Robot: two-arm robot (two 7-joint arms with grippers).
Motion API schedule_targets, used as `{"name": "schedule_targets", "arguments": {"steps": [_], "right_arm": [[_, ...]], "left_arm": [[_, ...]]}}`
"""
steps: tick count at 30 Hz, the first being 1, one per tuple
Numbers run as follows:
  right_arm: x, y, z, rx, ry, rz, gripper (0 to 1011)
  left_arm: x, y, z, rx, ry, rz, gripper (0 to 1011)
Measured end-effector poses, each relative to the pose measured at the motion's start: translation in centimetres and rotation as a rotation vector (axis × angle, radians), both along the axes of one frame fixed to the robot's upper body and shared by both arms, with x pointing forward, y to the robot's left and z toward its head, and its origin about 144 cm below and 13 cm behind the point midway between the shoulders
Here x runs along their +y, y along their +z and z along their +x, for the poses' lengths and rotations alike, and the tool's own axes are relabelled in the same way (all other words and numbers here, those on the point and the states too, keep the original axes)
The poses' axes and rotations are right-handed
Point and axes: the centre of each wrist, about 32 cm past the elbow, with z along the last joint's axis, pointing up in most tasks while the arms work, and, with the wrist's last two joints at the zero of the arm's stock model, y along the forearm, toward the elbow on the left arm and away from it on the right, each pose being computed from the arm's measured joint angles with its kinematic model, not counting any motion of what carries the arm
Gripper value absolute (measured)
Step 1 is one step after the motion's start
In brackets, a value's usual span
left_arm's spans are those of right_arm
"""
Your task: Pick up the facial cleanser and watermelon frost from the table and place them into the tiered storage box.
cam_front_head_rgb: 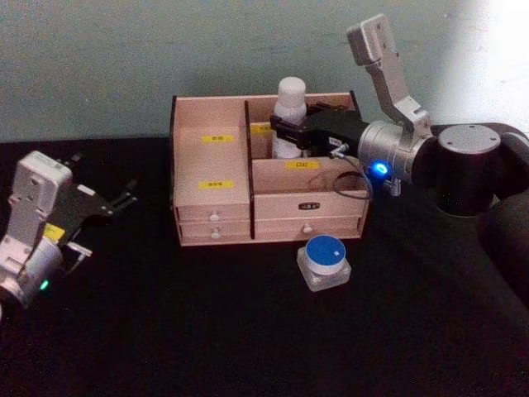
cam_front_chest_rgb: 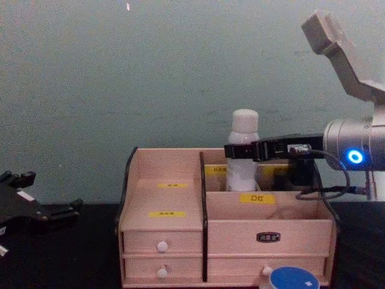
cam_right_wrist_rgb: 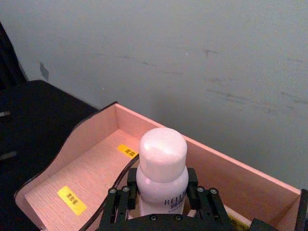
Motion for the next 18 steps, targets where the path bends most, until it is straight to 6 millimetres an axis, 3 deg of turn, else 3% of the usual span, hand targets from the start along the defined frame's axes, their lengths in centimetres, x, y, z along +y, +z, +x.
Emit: {"name": "schedule_targets", "arguments": {"steps": [18], "right_arm": [[0.4,-1.2,0.0,0.028,0.002,-0.019,591]], "left_arm": [[0.0,0.0,0.0,0.0,0.0,0.0,1001]]}}
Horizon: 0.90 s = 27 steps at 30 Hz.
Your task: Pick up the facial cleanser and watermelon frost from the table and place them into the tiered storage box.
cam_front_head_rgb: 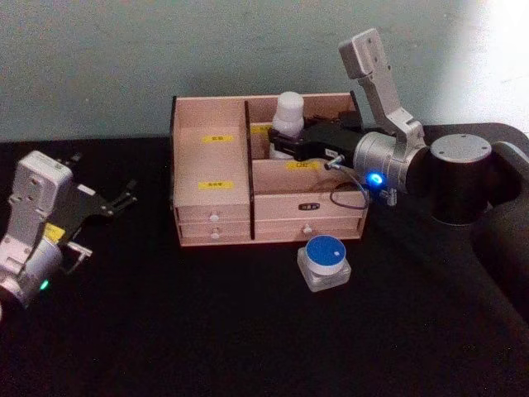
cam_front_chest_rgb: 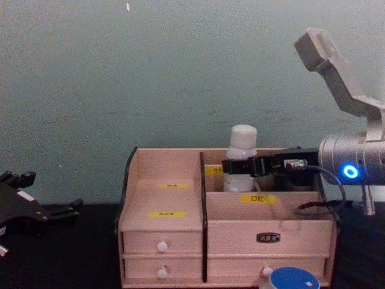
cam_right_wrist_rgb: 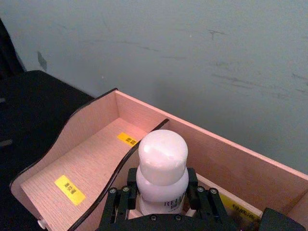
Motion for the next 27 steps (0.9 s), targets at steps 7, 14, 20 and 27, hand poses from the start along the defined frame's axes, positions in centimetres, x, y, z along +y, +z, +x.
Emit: {"name": "schedule_targets", "arguments": {"steps": [7,14,20,27], "right_arm": [[0.09,-0.14,0.01,0.003,-0.002,-0.01,591],[0.08,-0.14,-0.01,0.004,-0.003,-0.01,591],[0.03,-0.19,-0.02,0.009,-0.004,-0.012,618],[0.02,-0.23,-0.03,0.011,-0.005,-0.012,821]], "left_arm": [[0.0,0.0,0.0,0.0,0.0,0.0,1001],[0.0,0.0,0.0,0.0,0.0,0.0,1001],[0.0,0.0,0.0,0.0,0.0,0.0,1001],[0.0,0.0,0.0,0.0,0.0,0.0,1001]]}}
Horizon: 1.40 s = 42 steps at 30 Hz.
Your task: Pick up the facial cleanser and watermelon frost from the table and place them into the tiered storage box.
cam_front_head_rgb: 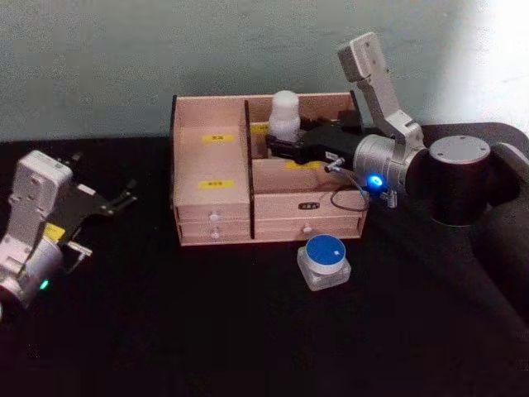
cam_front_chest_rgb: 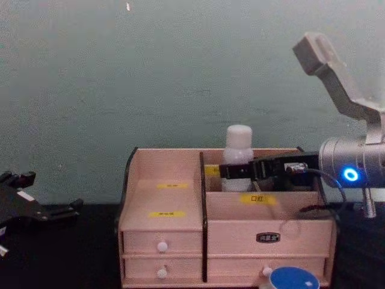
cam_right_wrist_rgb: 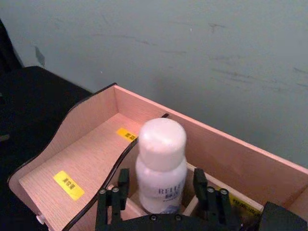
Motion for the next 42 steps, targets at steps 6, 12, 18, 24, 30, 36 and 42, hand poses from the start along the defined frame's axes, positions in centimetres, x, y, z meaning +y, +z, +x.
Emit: {"name": "schedule_targets", "arguments": {"steps": [6,12,18,24,30,36,42], "right_arm": [[0.0,0.0,0.0,-0.001,0.0,0.001,985],[0.0,0.1,0.0,-0.002,0.0,0.001,1000],[0.0,0.2,0.0,-0.006,0.001,0.004,1000],[-0.5,1.0,-0.7,-0.024,0.005,0.02,1000],[-1.2,1.8,-2.0,-0.034,0.017,0.021,1000],[-2.3,2.1,-3.8,-0.021,0.035,-0.002,1000],[-3.9,1.7,-6.1,0.013,0.057,-0.026,1000]], "left_arm": [[0.0,0.0,0.0,0.0,0.0,0.0,1001],[0.0,0.0,0.0,0.0,0.0,0.0,1001],[0.0,0.0,0.0,0.0,0.0,0.0,1001],[0.0,0.0,0.0,0.0,0.0,0.0,1001],[0.0,0.0,0.0,0.0,0.0,0.0,1001],[0.0,0.0,0.0,0.0,0.0,0.0,1001],[0.0,0.0,0.0,0.0,0.0,0.0,1001]]}}
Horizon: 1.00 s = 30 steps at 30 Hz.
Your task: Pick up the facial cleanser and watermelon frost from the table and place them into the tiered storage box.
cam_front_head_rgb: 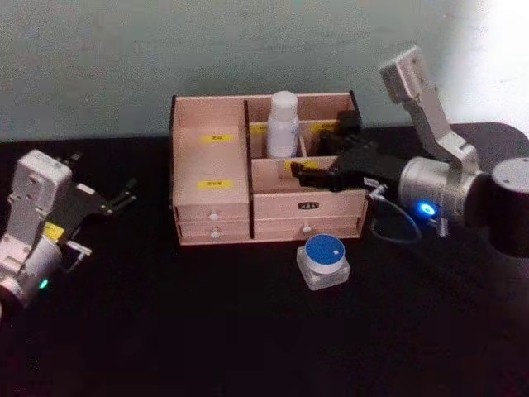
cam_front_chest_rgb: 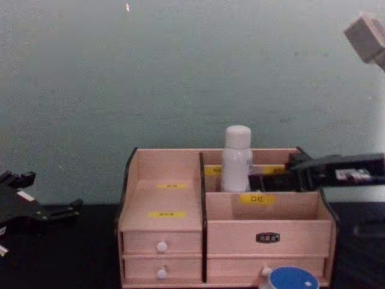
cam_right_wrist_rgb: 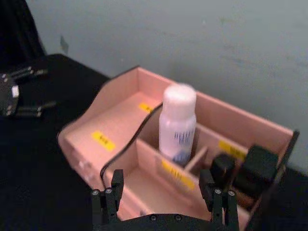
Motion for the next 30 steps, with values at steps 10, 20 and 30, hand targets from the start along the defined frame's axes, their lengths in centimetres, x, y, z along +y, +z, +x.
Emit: {"name": "schedule_targets", "arguments": {"steps": [10,20,30], "right_arm": [[-1.8,-1.6,-2.9,0.054,0.031,-0.042,1000],[-2.7,-1.9,-4.7,0.085,0.081,-0.096,1000],[-3.0,-2.0,-5.5,0.13,0.131,-0.118,1000]], "left_arm": [[0.0,0.0,0.0,0.0,0.0,0.0,1001],[0.0,0.0,0.0,0.0,0.0,0.0,1001],[0.0,0.0,0.0,0.0,0.0,0.0,1001]]}}
